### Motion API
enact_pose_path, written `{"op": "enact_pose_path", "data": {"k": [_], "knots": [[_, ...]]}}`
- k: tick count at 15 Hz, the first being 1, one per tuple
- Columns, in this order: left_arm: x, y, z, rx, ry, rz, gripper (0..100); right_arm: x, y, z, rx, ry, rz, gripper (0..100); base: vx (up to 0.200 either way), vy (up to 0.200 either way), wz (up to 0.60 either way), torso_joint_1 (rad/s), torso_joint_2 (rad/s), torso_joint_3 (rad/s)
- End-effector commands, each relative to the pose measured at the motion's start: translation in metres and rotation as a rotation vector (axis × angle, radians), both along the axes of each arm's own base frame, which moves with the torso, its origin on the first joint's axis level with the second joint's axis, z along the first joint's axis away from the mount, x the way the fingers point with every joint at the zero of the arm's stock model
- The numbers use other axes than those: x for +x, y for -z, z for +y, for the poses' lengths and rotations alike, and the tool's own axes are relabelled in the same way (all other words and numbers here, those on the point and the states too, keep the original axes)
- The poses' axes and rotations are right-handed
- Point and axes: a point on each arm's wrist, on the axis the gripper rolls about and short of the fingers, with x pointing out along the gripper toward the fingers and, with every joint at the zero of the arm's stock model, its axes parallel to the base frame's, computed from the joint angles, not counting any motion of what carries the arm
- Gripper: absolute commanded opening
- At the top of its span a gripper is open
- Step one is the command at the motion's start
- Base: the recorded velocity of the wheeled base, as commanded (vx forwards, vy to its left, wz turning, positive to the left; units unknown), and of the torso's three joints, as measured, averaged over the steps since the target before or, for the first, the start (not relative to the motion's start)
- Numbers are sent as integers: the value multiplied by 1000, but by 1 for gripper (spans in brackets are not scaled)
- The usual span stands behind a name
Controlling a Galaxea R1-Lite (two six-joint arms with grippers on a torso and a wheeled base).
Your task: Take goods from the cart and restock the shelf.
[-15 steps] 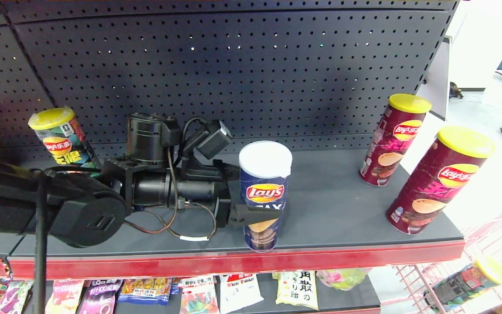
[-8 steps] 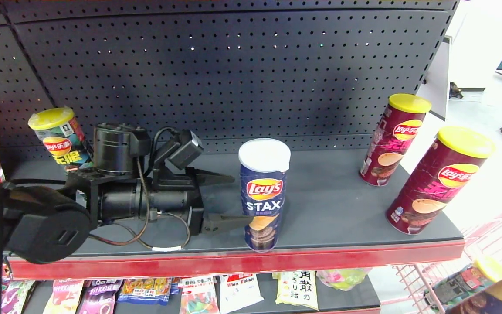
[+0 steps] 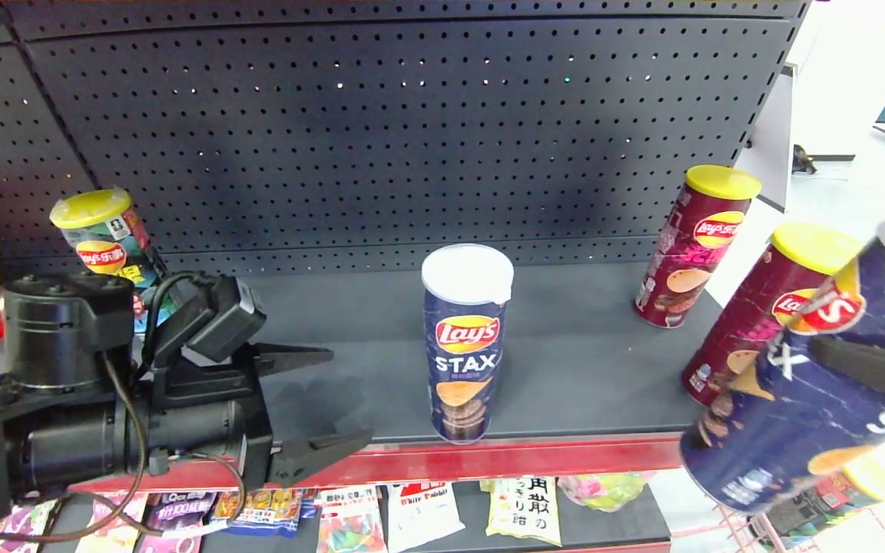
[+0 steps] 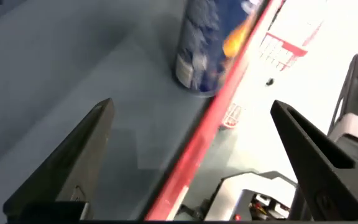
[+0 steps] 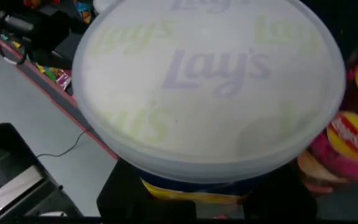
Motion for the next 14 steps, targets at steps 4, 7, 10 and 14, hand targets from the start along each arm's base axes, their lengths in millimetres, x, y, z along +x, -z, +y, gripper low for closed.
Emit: {"op": "enact_pose_path", "data": {"k": [4, 7, 10, 14], "knots": [[-15, -8, 7, -19, -3, -42, 100, 69, 6, 53, -54, -97, 22, 0, 0, 0, 0, 0, 0, 0], [-17, -10, 7, -21, -4, -50, 100, 94, 6, 68, -79, -99, -8, 0, 0, 0, 0, 0, 0, 0], [-18, -9, 8, -19, -5, -46, 100, 106, 0, 79, -89, -87, -27, 0, 0, 0, 0, 0, 0, 0], [-18, -8, 7, -18, -4, -40, 100, 118, 0, 98, -106, -88, -26, 0, 0, 0, 0, 0, 0, 0]]}}
